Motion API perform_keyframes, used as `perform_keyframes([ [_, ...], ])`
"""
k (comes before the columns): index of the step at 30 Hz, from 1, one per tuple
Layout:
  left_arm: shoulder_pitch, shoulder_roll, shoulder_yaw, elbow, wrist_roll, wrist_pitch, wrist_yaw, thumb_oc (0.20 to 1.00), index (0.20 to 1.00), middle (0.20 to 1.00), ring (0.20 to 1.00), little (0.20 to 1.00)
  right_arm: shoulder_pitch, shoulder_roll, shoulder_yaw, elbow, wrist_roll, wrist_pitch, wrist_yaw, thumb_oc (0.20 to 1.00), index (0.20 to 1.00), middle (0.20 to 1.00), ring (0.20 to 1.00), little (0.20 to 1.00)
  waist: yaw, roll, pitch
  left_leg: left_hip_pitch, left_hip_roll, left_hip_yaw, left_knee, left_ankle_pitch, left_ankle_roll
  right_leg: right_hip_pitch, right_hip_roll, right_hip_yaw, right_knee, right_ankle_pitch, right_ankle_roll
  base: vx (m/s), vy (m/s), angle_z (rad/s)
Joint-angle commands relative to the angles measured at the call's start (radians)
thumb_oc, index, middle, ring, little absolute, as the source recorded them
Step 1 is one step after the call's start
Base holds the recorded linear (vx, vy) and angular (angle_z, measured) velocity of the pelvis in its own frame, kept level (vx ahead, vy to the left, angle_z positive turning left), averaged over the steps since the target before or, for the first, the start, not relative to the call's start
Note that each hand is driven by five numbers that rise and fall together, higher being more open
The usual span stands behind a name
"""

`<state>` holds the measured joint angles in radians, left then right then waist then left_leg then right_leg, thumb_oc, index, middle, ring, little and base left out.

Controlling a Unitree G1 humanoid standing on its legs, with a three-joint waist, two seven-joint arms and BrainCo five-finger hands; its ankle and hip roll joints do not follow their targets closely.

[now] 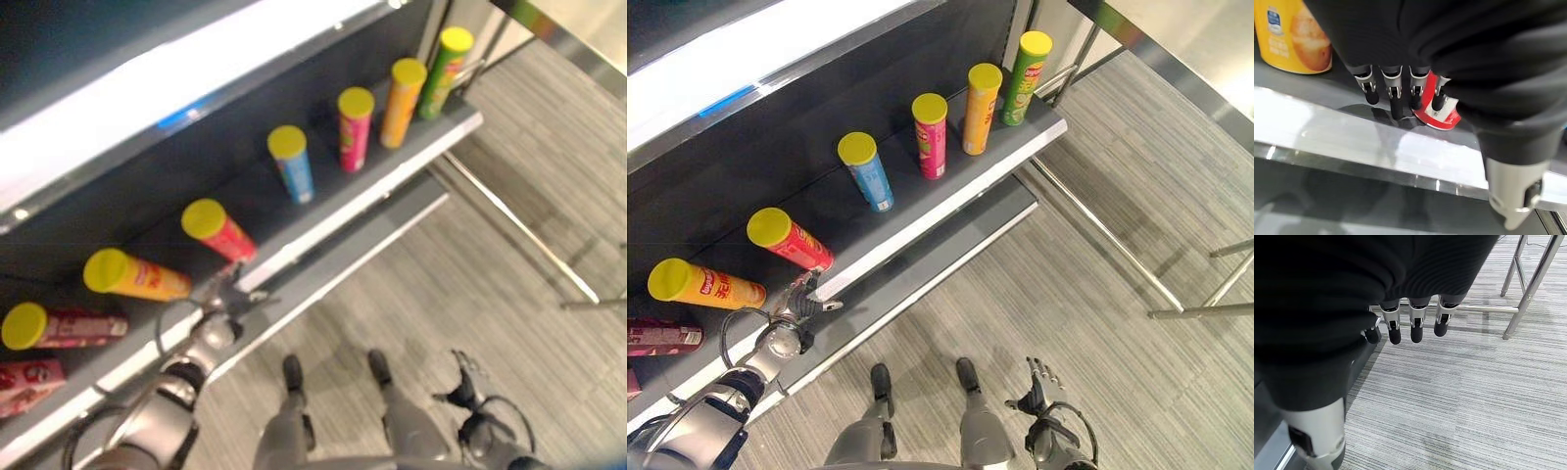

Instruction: Put the goods on the table back onto the shelves and tidy them up.

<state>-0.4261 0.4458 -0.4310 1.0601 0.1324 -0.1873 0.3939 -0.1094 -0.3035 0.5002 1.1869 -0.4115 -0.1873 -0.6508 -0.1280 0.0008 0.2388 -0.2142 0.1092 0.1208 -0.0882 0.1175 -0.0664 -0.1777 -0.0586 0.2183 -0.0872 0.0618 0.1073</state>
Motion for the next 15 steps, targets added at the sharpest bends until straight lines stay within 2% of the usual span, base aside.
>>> perform_keyframes([
  [1,0.006,-0.021,-0.001,0.049,0.004,0.005,-0.003,1.000,1.000,1.000,1.000,1.000,0.015,-0.029,0.011,-0.019,0.011,-0.012,-0.025,1.000,1.000,1.000,1.000,1.000,0.011,0.034,-0.045,-0.058,0.051,-0.045,0.001,-0.027,-0.046,-0.100,-0.035,-0.060,0.085,-0.047,0.034,0.00,0.000,0.00],
  [15,-0.085,0.041,0.000,0.088,-0.019,0.016,0.011,1.000,1.000,1.000,1.000,1.000,-0.007,-0.037,0.012,-0.009,0.043,-0.014,-0.025,1.000,1.000,1.000,1.000,1.000,0.004,0.025,-0.024,-0.076,0.053,-0.042,0.001,-0.021,-0.048,-0.125,-0.033,-0.050,0.086,-0.037,0.043,0.00,0.000,-0.02],
])
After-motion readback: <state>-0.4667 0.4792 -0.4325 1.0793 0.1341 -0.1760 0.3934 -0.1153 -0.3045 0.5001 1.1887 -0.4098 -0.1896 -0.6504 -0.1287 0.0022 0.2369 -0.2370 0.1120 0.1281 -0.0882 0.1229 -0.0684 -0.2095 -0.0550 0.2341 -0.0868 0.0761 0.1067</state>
